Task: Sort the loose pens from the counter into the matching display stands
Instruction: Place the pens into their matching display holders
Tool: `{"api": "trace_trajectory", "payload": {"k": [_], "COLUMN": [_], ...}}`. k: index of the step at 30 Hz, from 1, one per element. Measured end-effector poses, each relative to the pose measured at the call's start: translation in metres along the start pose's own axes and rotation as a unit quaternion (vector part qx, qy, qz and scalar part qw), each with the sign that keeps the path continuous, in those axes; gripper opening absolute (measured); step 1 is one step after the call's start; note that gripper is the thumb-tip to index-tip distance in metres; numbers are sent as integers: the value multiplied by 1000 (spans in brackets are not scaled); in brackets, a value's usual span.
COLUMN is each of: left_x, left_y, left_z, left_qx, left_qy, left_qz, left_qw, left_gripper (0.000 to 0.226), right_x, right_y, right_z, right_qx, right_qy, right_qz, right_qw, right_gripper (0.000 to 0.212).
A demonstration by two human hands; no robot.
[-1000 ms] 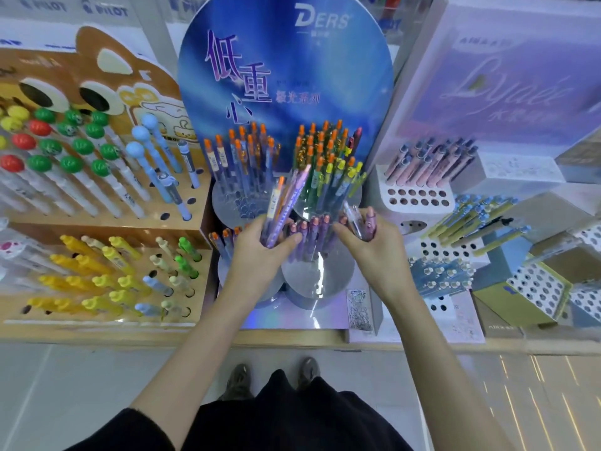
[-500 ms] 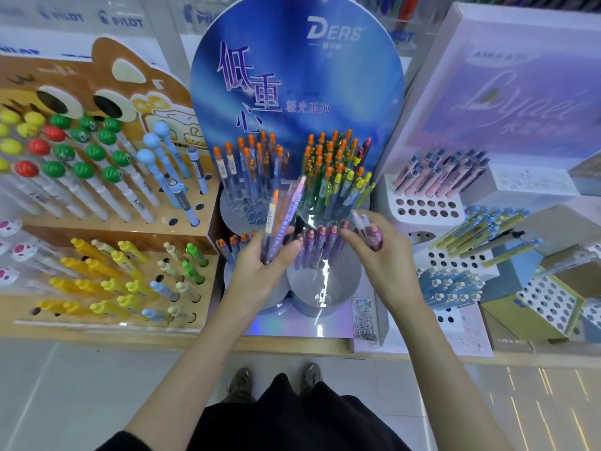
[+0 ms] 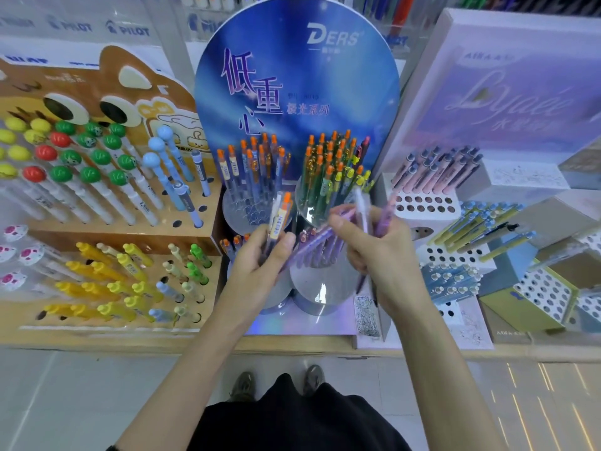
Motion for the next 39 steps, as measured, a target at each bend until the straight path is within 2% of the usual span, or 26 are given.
{"api": "trace_trajectory", "payload": {"k": [2,5,8,12,22,26,29,31,39], "left_x": [-1,1,3,7,8,9,9,9,9], "left_y": [-2,-10,-16,-17,-17,-17,-19,-20,-21], "left_z": [-5,-3,4,9,6,7,8,8,7], "left_qx": [73,113,96,107,127,123,118,115,110], "left_qy": [25,34,42,31,39,42,46,47,50], "left_qz": [21,17,12,17,16,12,7,6,3], "left_qw": [997,993,994,994,991,991,992,992,993], "left_gripper": [45,13,21,29,25,22,21,20,19], "right_x": [-6,-9,-6,1,9,16,12,9,14], "right_y": [-5,-8,1,10,8,13,12,14,18], "right_z": [-26,-62,-67,-60,-52,-51,-37,-29,-52], "right_qx": [-27,-173,-220,-215,-298,-302,-341,-376,-330], "right_qy": [57,188,242,247,223,208,164,147,250], "right_qz": [-29,-60,-66,-97,-165,-156,-199,-233,-220], "right_qw": [998,965,943,940,913,917,904,885,883], "right_gripper": [18,39,52,54,54,39,5,8,15]}}
Point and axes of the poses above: each hand's wrist, its own x-axis towards the middle knuckle, its own z-axis out of the palm, y = z × x, the point moved 7 cm from there along x, towards the middle knuckle, and after that the axes turned 11 degrees about z, right-handed, at the moved point
